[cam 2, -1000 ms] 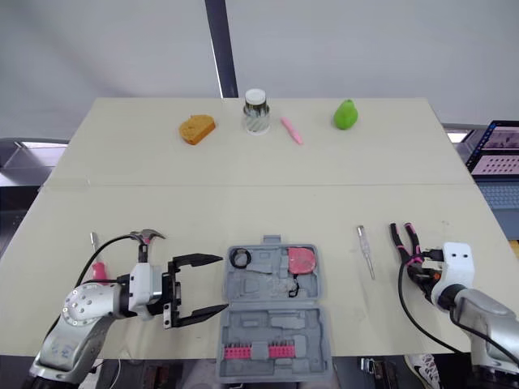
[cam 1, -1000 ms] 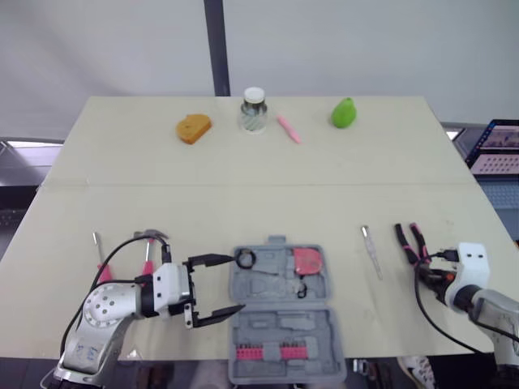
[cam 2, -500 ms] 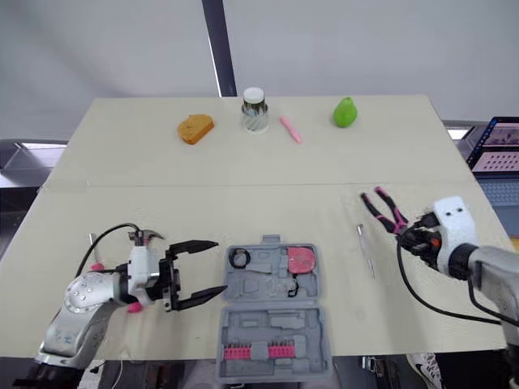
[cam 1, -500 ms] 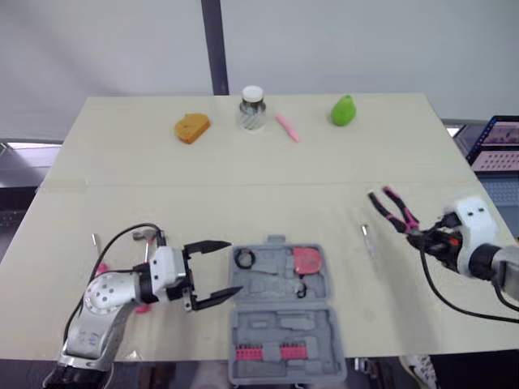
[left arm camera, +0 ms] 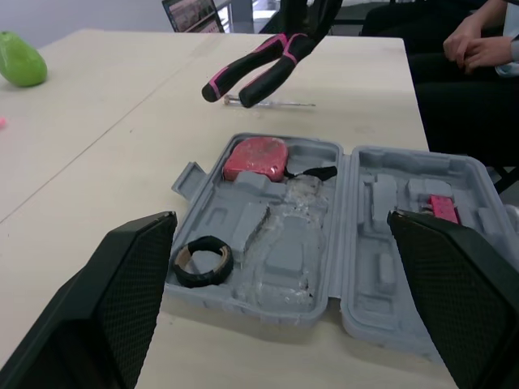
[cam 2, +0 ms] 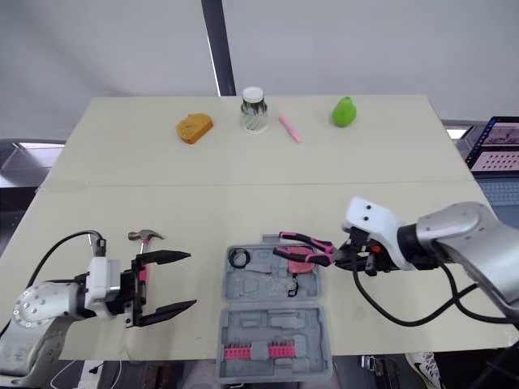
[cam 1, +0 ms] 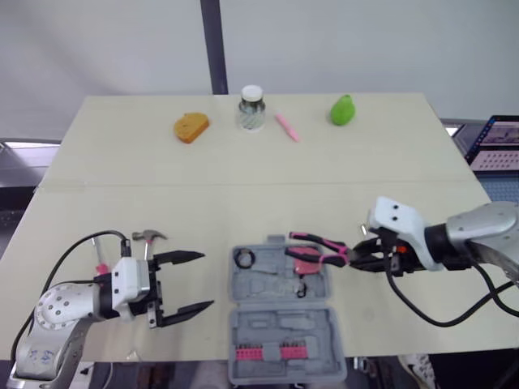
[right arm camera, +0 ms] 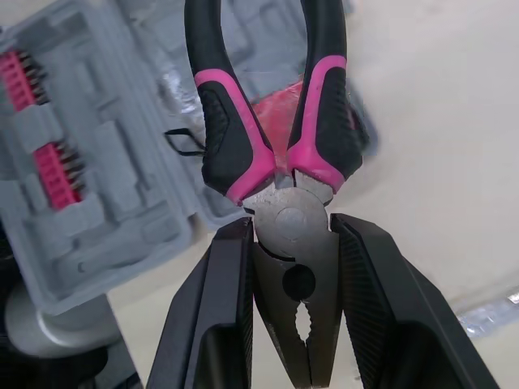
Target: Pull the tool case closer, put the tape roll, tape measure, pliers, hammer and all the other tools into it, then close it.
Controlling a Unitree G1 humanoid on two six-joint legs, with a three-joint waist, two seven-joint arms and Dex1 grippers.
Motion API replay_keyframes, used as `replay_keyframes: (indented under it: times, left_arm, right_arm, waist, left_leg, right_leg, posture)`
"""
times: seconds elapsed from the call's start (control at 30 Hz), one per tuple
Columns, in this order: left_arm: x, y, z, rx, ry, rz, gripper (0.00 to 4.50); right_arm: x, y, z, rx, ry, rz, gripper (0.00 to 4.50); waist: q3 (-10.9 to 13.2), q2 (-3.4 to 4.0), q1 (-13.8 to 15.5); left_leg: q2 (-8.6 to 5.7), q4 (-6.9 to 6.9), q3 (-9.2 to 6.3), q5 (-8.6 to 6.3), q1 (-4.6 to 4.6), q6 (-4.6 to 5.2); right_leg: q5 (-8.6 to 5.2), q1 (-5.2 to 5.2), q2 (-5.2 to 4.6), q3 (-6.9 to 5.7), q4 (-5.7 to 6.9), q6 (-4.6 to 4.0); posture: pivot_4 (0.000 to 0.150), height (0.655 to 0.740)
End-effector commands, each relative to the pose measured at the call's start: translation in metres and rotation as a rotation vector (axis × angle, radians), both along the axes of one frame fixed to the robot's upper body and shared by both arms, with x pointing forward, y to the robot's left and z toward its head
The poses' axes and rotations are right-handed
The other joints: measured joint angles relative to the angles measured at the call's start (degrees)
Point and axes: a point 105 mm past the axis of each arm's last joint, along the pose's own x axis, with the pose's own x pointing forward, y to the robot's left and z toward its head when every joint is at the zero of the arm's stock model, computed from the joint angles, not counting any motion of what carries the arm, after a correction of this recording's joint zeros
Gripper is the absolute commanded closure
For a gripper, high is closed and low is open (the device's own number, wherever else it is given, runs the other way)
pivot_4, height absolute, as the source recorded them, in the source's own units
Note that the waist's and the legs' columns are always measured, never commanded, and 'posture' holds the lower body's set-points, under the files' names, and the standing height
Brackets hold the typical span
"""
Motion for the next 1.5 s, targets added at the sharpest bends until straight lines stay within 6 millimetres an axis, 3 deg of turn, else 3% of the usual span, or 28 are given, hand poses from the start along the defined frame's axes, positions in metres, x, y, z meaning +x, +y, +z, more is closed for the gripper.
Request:
replay_keyframes:
  times: [0.03,0.33,0.7,1.1,1.5]
  left_arm:
    - [-0.005,0.004,0.005,-0.009,-0.032,0.025,0.0]
    - [-0.012,0.012,-0.007,0.001,0.01,0.086,0.0]
    - [-0.014,0.016,-0.013,0.015,0.025,0.125,0.0]
    - [-0.017,0.01,-0.012,0.025,0.014,0.142,0.0]
    - [-0.029,0.011,-0.017,0.038,0.04,0.151,0.0]
  right_arm:
    - [0.003,0.019,-0.002,-0.035,-0.011,0.051,3.53]
    - [0.001,0.059,-0.013,-0.096,0.013,0.148,3.53]
    - [0.004,0.09,-0.028,-0.143,-0.003,0.245,3.53]
    - [0.013,0.104,-0.049,-0.152,0.003,0.299,3.53]
    - [0.014,0.106,-0.061,-0.155,0.009,0.344,3.53]
  waist:
    - [0.0,-0.01,-0.2]
    - [0.0,0.0,-0.2]
    - [0.0,0.0,-0.6]
    - [0.0,-0.01,-1.5]
    - [0.0,-0.01,-1.5]
  left_leg:
    - [0.0,0.0,0.0,0.0,0.0,0.0]
    - [-0.03,0.0,0.01,-0.01,-0.05,-0.02]
    - [-0.03,0.0,0.01,-0.01,-0.04,-0.02]
    - [-0.04,0.0,0.0,-0.01,-0.06,-0.02]
    - [-0.04,-0.01,0.0,-0.02,-0.06,-0.02]
  right_leg:
    - [0.0,0.0,-0.01,-0.02,0.0,0.0]
    - [0.0,-0.09,-0.09,-0.15,0.04,0.0]
    - [0.0,-0.12,-0.13,-0.32,0.11,0.0]
    - [0.0,-0.11,-0.19,-0.48,0.15,0.0]
    - [0.0,-0.13,-0.2,-0.5,0.14,0.0]
  posture:
    - [0.15,0.695]
    - [0.15,0.695]
    - [0.15,0.695]
    - [0.15,0.695]
    - [0.15,0.695]
